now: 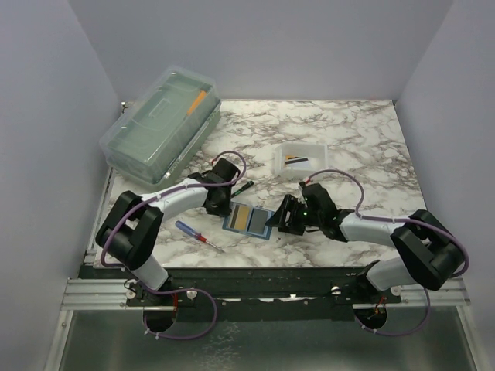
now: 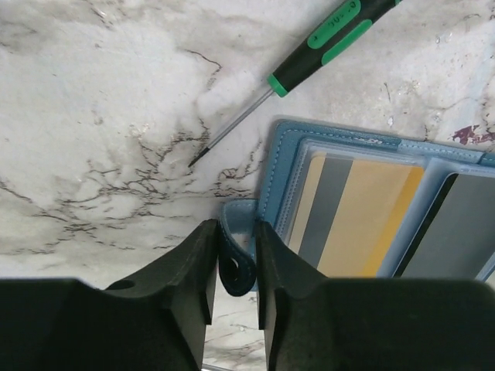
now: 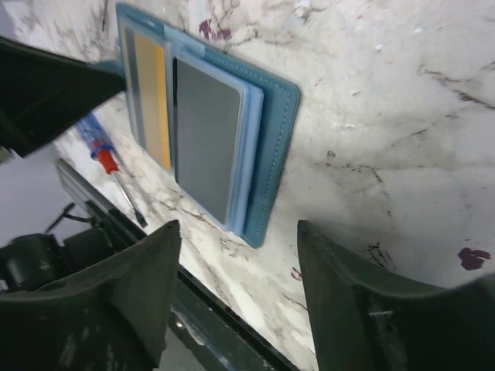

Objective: Put the credit cards into the card holder
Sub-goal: Close the card holder at the center of the board.

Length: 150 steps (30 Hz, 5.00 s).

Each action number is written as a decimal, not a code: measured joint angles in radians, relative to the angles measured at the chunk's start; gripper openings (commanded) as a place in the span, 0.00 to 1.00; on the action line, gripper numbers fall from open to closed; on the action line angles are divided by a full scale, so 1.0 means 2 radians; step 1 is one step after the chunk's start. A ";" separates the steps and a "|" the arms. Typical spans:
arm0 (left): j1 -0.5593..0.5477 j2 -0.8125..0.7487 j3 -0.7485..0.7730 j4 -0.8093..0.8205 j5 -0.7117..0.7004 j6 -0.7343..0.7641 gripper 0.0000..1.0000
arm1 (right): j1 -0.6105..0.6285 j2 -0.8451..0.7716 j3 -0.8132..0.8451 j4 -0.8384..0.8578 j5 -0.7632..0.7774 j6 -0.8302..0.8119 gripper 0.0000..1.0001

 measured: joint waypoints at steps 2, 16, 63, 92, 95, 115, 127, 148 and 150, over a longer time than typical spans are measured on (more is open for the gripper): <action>0.000 0.004 -0.001 0.001 0.009 -0.003 0.29 | -0.015 0.000 -0.007 0.017 -0.008 0.017 0.67; -0.014 0.002 -0.012 0.020 0.031 -0.025 0.22 | -0.053 0.069 0.048 0.032 -0.017 0.023 0.66; -0.045 0.003 -0.052 0.107 0.165 -0.126 0.00 | -0.053 -0.183 -0.106 -0.047 -0.023 0.079 0.85; -0.046 -0.045 -0.094 0.158 0.219 -0.198 0.00 | -0.038 0.019 0.014 0.045 -0.141 0.046 0.80; -0.046 -0.051 -0.097 0.160 0.220 -0.198 0.00 | -0.038 0.021 0.014 0.047 -0.142 0.041 0.79; -0.023 -0.105 -0.127 0.154 0.233 -0.179 0.53 | -0.009 0.062 -0.011 0.112 -0.165 0.039 0.47; -0.016 -0.113 -0.126 0.148 0.232 -0.160 0.36 | -0.009 0.082 -0.010 0.117 -0.164 0.035 0.28; -0.016 -0.092 -0.116 0.145 0.230 -0.136 0.00 | -0.009 0.107 0.001 0.121 -0.165 0.033 0.10; -0.016 -0.092 -0.113 0.144 0.233 -0.131 0.00 | -0.009 0.111 0.004 0.120 -0.164 0.033 0.09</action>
